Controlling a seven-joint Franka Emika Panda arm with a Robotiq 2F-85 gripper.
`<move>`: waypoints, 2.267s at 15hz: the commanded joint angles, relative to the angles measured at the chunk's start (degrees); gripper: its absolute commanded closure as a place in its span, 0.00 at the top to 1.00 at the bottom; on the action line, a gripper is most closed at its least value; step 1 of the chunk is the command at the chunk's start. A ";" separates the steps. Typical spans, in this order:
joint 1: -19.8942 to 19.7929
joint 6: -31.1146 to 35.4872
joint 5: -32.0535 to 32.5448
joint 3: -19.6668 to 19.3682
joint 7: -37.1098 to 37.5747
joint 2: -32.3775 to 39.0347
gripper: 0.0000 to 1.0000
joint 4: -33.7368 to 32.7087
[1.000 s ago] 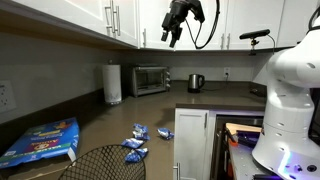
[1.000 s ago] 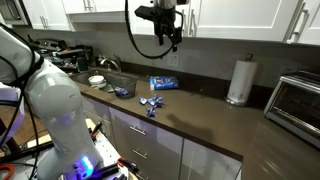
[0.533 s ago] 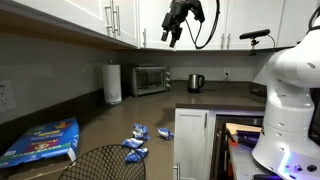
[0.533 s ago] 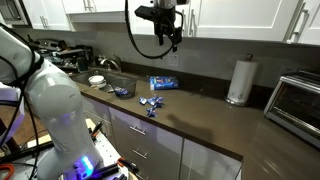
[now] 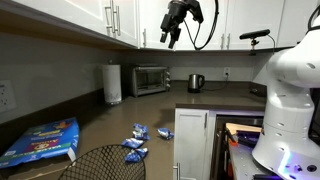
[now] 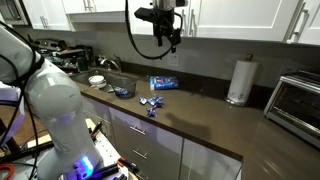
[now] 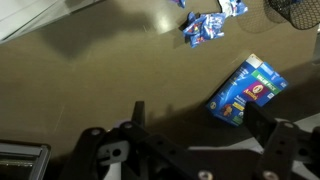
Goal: Remove a packet from the bin and put it on the counter
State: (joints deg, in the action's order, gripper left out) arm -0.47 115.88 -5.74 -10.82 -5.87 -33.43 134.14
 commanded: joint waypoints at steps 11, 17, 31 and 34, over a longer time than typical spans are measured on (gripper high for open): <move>5.82 0.66 -0.71 10.96 -1.12 16.56 1.00 -3.96; 10.55 3.62 -3.52 16.03 -3.18 21.66 1.00 -3.41; 15.97 10.99 -5.37 23.82 0.75 25.44 1.00 1.97; 17.06 15.11 -3.48 25.92 1.81 30.05 1.00 -0.36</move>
State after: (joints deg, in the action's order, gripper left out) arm 16.06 127.42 -10.49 13.63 -5.62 -7.81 136.26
